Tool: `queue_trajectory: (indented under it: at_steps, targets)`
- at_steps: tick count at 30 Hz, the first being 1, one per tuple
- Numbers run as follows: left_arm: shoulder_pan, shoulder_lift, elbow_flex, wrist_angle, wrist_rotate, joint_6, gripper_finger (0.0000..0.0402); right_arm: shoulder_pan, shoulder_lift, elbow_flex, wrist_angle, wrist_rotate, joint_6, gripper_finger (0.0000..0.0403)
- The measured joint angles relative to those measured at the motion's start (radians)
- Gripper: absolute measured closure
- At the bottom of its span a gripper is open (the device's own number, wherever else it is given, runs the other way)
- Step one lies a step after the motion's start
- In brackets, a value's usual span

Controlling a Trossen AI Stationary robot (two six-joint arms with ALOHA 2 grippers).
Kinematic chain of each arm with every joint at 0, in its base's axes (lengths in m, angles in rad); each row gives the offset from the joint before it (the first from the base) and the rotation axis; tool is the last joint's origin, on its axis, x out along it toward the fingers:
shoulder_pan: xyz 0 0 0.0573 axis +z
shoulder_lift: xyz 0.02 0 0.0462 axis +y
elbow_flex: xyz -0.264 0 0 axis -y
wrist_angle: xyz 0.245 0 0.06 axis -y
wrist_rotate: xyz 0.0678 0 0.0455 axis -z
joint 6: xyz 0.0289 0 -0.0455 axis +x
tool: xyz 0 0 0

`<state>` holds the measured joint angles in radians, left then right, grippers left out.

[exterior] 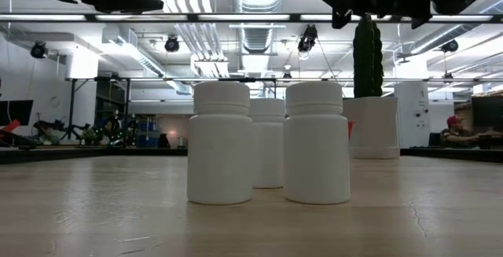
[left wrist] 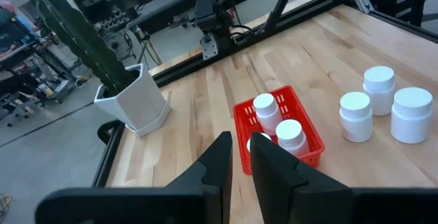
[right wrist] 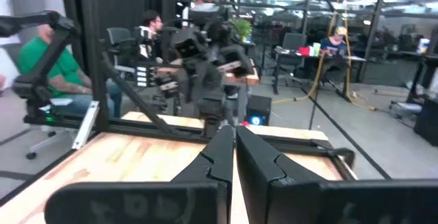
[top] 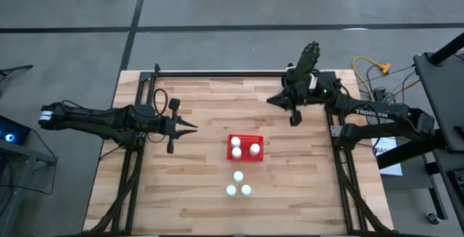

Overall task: Pick and place pill bottles into a basket
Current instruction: Put the white pill bottle into the red basket

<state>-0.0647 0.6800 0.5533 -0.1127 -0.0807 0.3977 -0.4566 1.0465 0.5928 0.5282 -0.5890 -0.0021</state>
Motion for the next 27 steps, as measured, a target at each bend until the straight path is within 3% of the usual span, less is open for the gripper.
queue_trajectory:
  at_steps: [6,12,20,27]
  targets:
    - [0.0,-0.002,0.0,0.0,0.0,0.0,0.0366,0.106,-0.002,-0.059,0.028,0.099,0.001,0.0394]
    - [0.0,0.0,0.0,0.0,0.0,0.0,0.0366,0.194,0.01,-0.078,0.032,0.13,0.002,0.0394]
    - [0.0,-0.004,-0.001,0.014,0.0,-0.04,0.0366,0.325,0.023,-0.109,0.053,0.383,-0.069,0.0394]
    - [0.0,-0.099,-0.091,0.111,0.008,-0.081,0.0366,0.33,0.023,-0.22,0.236,0.388,-0.053,0.0394]
